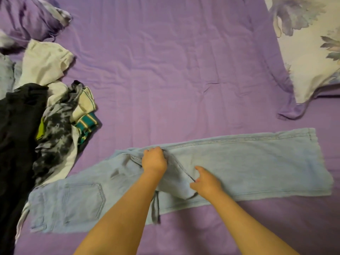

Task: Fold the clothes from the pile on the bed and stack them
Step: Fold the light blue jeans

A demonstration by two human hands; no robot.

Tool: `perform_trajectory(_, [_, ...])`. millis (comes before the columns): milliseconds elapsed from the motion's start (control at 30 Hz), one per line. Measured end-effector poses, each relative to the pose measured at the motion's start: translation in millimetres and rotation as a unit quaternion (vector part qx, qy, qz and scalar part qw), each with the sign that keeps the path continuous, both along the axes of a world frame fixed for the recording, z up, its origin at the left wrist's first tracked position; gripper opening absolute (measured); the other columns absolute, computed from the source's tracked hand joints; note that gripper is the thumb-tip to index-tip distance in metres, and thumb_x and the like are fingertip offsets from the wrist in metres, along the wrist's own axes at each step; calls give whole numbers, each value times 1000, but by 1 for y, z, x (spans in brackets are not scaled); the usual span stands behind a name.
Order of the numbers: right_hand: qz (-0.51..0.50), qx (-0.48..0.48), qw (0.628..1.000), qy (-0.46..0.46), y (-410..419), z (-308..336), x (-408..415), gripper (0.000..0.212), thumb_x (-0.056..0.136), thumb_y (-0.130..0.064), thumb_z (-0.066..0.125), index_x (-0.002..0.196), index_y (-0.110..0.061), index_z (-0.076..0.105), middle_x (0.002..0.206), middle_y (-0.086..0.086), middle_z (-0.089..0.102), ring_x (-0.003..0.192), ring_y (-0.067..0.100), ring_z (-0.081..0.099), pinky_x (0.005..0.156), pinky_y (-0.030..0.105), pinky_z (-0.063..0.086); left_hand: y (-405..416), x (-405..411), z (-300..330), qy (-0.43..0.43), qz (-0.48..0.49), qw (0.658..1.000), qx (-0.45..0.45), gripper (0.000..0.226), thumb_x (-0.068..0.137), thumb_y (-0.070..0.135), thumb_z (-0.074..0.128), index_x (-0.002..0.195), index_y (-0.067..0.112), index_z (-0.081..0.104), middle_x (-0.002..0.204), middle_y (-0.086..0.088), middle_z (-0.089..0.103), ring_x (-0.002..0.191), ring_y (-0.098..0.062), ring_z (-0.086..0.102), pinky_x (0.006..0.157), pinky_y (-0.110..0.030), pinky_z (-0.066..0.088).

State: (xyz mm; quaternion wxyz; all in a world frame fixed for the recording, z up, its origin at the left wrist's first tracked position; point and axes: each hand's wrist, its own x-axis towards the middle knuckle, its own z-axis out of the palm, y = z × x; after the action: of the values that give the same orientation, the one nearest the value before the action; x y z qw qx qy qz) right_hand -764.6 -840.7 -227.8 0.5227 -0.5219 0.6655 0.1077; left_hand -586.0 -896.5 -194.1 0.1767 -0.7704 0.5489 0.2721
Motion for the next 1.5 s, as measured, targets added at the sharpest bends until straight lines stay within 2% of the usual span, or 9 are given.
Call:
perform_trajectory(67, [-32,9,999,-28,2,5,-4,7,80,-20,62,86,-23,64,81,3,62,84,18,58,77,30,46,0,-5,2,5,-40,999,9,19,91,18,51,104,8,62,111,-15,65,108,-33,54,89,-40,46])
perform_trajectory(167, [-95,-52,990,-95,-1,18,-21,31,76,-9,67,56,-20,46,59,-3,46,66,17,45,59,26,35,-10,-16,13,75,-56,995,-16,23,92,28,58,110,14,58,109,-10,63,108,-33,52,84,-37,43])
perform_trajectory(300, [-194,-102,957,-191,-7,44,-65,13,73,2,69,70,-6,59,80,8,56,75,18,51,62,23,38,-46,-59,45,322,-30,946,41,22,86,17,70,99,11,53,77,2,50,78,-22,47,61,-28,36])
perform_trajectory(533, [-363,-75,895,-248,-5,69,-179,30,82,-4,70,105,-19,57,99,-2,69,89,10,66,73,23,52,-96,-161,86,433,-97,895,50,18,86,25,72,76,21,57,64,8,46,56,-3,40,50,-10,32])
perform_trajectory(700, [-378,-116,902,-174,-7,70,-255,11,85,-5,66,88,4,59,75,7,60,72,21,56,62,31,44,-106,-245,79,377,-192,906,8,18,90,32,65,100,17,63,71,11,48,66,-7,45,54,-12,31])
perform_trajectory(833, [-435,-138,881,-122,-7,61,-306,12,89,-1,60,82,-10,61,77,7,60,75,20,54,66,32,43,-110,-308,66,351,-192,916,22,38,90,30,65,122,10,59,98,-4,58,91,-19,53,67,-20,35])
perform_trajectory(1067, [-367,-145,919,-10,2,35,-355,21,85,-17,70,74,-10,53,66,4,55,62,20,48,54,31,36,-108,-394,33,323,-212,922,7,26,97,21,52,115,5,60,113,-16,63,104,-31,57,77,-30,37])
perform_trajectory(1200, [-309,-103,945,-19,9,20,-371,18,84,-15,69,93,-10,55,84,4,60,78,24,56,61,31,37,-108,-423,9,283,-255,924,37,29,100,16,42,124,6,55,127,-15,58,115,-32,53,90,-33,38])
perform_trajectory(1500, [-247,-185,947,-90,-13,12,-357,20,87,-14,66,75,-5,54,92,6,52,82,22,50,66,24,34,-107,-410,-19,160,-255,954,10,32,96,34,49,118,12,57,121,-15,51,119,-34,42,91,-41,38])
